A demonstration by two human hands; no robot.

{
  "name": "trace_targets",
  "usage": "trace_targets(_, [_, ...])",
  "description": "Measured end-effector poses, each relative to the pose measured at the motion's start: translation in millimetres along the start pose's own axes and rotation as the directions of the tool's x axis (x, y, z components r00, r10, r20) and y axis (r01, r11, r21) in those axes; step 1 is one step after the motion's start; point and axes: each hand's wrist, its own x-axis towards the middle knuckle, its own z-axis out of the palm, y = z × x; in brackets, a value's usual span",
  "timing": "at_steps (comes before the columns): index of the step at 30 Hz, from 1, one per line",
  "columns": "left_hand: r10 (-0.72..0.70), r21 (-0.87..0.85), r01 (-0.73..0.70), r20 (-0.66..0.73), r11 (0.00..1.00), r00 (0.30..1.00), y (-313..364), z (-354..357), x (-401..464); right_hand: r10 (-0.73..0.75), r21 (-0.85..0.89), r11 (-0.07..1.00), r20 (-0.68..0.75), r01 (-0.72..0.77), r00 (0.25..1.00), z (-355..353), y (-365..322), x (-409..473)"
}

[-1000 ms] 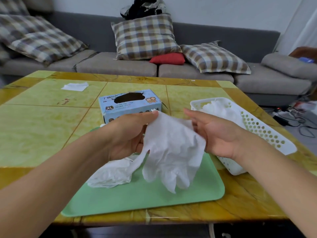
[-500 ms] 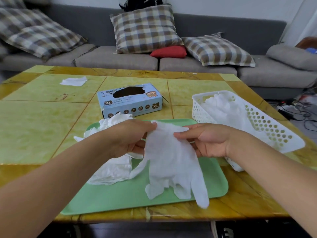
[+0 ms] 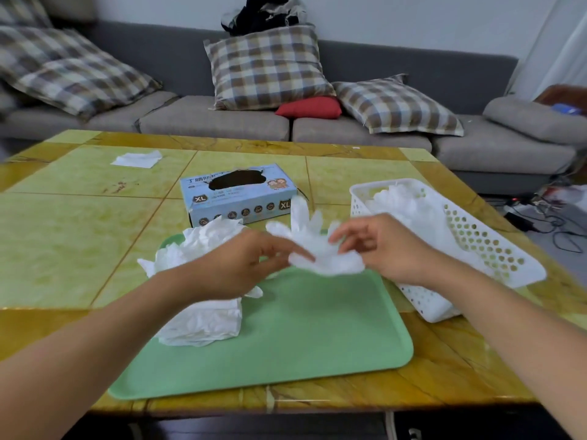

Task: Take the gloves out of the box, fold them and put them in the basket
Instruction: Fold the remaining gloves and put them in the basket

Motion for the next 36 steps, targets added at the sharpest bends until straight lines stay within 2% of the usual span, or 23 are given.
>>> trace_targets(2, [0.006,0.028,-0.010,0.134,1.000,0.991,-11,13,-8,-0.010,-0.156,0.987,0.152,0.034,0.988,9,10,-6])
trace_targets(5, [0.009,-0.002,-0.009,0.245,1.000,0.969,-13,23,-14,0.010,-0.274,0.959,0.292,0.073,0.956,15,11,-16])
trace_targets(13, [0.051,0.055,-0.072,0.322,0.996,0.945,-8,29,-22,0.100,-0.435,0.891,0.470,0.132,0.877,10,7,-31])
trace_targets(16, [0.000,-0.044,0.010,0.227,0.999,0.974,-12,31,-20,0.089,-0.374,0.924,0.407,0.078,0.909,11,1,-27])
trace_targets(18, [-0.028,-0.019,0.031,0.121,0.999,0.992,-17,34,-19,0.027,-0.325,0.943,0.278,0.068,0.960,21,0,-23])
trace_targets(19, [-0.024,0.035,0.021,0.090,0.999,0.996,-19,37,-19,0.013,-0.355,0.931,0.248,0.079,0.969,27,2,-21])
trace_targets(23, [0.057,0.343,-0.110,0.160,0.933,0.985,-19,43,-19,0.079,-0.539,0.829,0.375,0.148,0.924,51,6,-22])
trace_targets(25, [0.079,0.374,-0.143,0.181,0.916,0.980,-15,33,-19,0.099,-0.544,0.827,0.388,0.141,0.916,51,6,-22])
trace_targets(27, [0.075,0.342,-0.112,0.120,0.933,0.990,-12,8,-20,0.099,-0.556,0.821,0.358,0.127,0.928,50,1,-20])
trace_targets(29, [0.019,0.311,-0.017,-0.002,0.950,1.000,-13,-26,-25,0.037,-0.490,0.869,0.206,0.070,0.978,48,-11,-16])
trace_targets(30, [-0.032,0.316,0.039,-0.027,0.948,0.999,-17,-41,-29,-0.029,-0.379,0.924,0.088,0.061,0.996,49,-18,-12])
trace_targets(32, [-0.163,0.371,0.149,0.007,0.917,0.987,-31,-63,-41,-0.180,-0.198,0.966,-0.039,0.169,0.983,61,-40,-1])
trace_targets(34, [-0.284,0.445,0.218,0.087,0.869,0.955,-45,-68,-49,-0.294,-0.220,0.925,0.104,0.310,0.950,86,-70,10])
trace_targets(36, [-0.314,0.456,0.221,0.139,0.862,0.939,-52,-68,-52,-0.283,-0.317,0.870,0.303,0.377,0.910,117,-95,20])
